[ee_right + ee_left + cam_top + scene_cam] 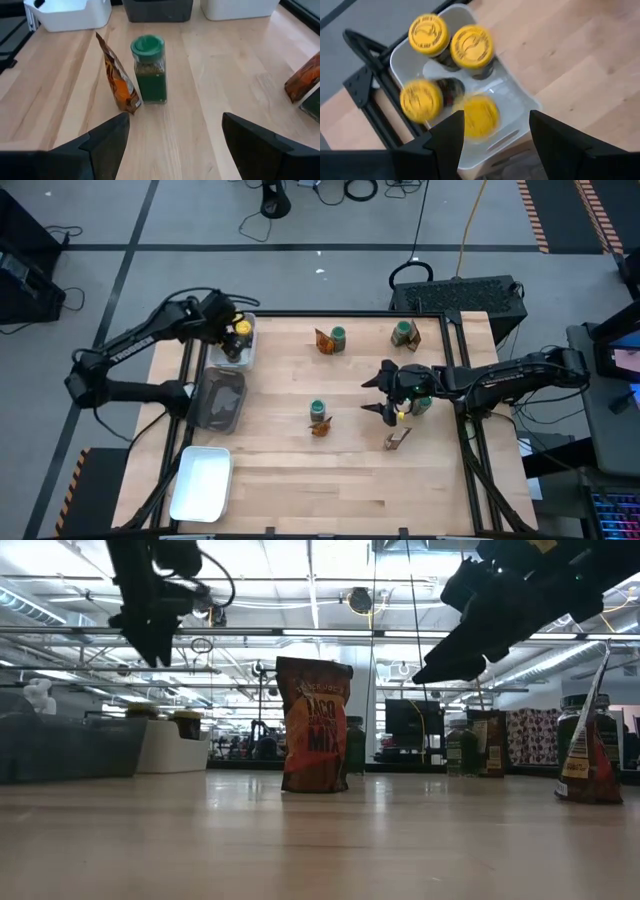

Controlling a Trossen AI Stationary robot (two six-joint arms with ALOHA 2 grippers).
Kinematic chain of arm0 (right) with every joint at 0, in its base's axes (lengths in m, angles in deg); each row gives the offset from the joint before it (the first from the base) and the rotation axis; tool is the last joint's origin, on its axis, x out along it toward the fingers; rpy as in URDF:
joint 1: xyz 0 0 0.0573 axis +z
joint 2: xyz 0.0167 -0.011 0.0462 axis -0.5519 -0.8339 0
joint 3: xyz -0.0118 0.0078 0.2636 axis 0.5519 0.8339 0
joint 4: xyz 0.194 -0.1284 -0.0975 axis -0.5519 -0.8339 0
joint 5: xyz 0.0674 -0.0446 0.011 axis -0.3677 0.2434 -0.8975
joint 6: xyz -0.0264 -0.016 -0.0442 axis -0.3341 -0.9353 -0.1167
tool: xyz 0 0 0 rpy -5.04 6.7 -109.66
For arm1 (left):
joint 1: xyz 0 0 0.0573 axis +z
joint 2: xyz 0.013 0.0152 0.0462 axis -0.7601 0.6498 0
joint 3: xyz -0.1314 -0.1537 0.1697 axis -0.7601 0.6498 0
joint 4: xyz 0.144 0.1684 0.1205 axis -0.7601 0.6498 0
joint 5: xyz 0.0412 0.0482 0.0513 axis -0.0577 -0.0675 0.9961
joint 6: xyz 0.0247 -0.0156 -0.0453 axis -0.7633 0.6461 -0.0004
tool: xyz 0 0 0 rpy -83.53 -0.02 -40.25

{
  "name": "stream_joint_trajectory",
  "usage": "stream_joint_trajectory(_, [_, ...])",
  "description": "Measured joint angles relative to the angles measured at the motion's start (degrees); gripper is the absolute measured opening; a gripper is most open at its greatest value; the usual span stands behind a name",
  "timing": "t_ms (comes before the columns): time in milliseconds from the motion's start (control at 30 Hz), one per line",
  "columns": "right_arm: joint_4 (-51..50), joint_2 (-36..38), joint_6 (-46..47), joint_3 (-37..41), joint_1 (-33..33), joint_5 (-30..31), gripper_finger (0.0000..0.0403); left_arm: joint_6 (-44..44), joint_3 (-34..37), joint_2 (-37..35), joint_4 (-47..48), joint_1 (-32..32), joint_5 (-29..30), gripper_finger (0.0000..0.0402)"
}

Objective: Sort spices by type
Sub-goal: Put the yellow seasoning bottle into the top white bin

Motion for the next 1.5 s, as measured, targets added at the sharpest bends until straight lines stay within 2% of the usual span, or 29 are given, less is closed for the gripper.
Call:
stream_joint_trajectory(133, [1.0,0.0,0.3,0.0,0.0,0.0,0.0299,-0.4,2.2,-1.1,-0.7,1.3,-0.1,0.0225])
stream_joint_trajectory(533, [0.9,0.0,0.3,0.0,0.0,0.0,0.0299,-1.3,2.4,-1.5,-0.9,2.0,-0.8,0.0226])
stream_joint_trajectory(800, [0.9,0.0,-0.3,0.0,0.0,0.0,0.0299,6.0,2.4,-1.5,9.2,1.9,-2.5,0.0226])
stream_joint_trajectory(1000, [0.8,0.0,-0.5,0.0,0.0,0.0,0.0299,5.6,2.4,-1.3,6.9,1.9,-3.1,0.0226])
stream_joint_trajectory(1233, [0.8,0.0,-0.2,0.0,0.0,0.0,0.0299,3.0,4.0,-1.0,6.3,1.9,-9.7,0.0226])
stream_joint_trajectory(1500, [0.8,0.0,-0.2,0.0,0.0,0.0,0.0299,1.5,9.3,-1.0,1.3,1.9,-8.6,0.0226])
